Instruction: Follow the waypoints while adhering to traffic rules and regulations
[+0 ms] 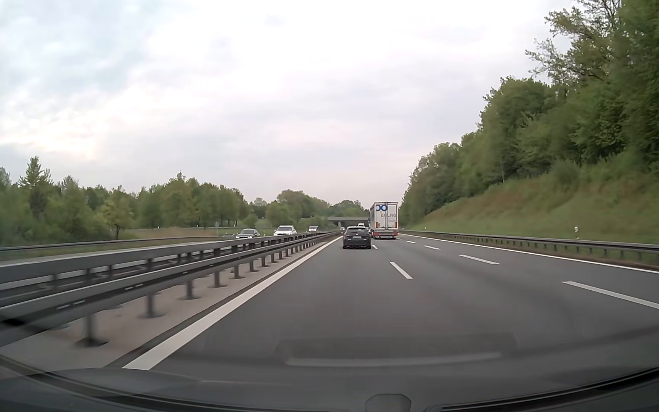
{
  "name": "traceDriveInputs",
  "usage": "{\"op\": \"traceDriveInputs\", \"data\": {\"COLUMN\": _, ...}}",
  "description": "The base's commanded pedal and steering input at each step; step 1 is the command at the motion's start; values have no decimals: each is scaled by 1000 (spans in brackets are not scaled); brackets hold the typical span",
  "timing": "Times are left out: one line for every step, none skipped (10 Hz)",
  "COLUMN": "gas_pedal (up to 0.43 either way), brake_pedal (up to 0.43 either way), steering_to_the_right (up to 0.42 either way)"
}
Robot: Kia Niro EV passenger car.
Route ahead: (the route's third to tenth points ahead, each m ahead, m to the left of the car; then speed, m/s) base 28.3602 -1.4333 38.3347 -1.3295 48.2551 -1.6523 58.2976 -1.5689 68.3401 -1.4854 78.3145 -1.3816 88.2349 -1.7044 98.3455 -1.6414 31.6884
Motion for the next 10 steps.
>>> {"op": "traceDriveInputs", "data": {"gas_pedal": 0, "brake_pedal": 0, "steering_to_the_right": -1}}
{"op": "traceDriveInputs", "data": {"gas_pedal": 0, "brake_pedal": 0, "steering_to_the_right": -1}}
{"op": "traceDriveInputs", "data": {"gas_pedal": 0, "brake_pedal": 0, "steering_to_the_right": -1}}
{"op": "traceDriveInputs", "data": {"gas_pedal": 0, "brake_pedal": 0, "steering_to_the_right": -1}}
{"op": "traceDriveInputs", "data": {"gas_pedal": 0, "brake_pedal": 0, "steering_to_the_right": -1}}
{"op": "traceDriveInputs", "data": {"gas_pedal": 8, "brake_pedal": 0, "steering_to_the_right": -1}}
{"op": "traceDriveInputs", "data": {"gas_pedal": 8, "brake_pedal": 0, "steering_to_the_right": -1}}
{"op": "traceDriveInputs", "data": {"gas_pedal": 8, "brake_pedal": 0, "steering_to_the_right": -1}}
{"op": "traceDriveInputs", "data": {"gas_pedal": 8, "brake_pedal": 0, "steering_to_the_right": -1}}
{"op": "traceDriveInputs", "data": {"gas_pedal": 8, "brake_pedal": 0, "steering_to_the_right": -1}}
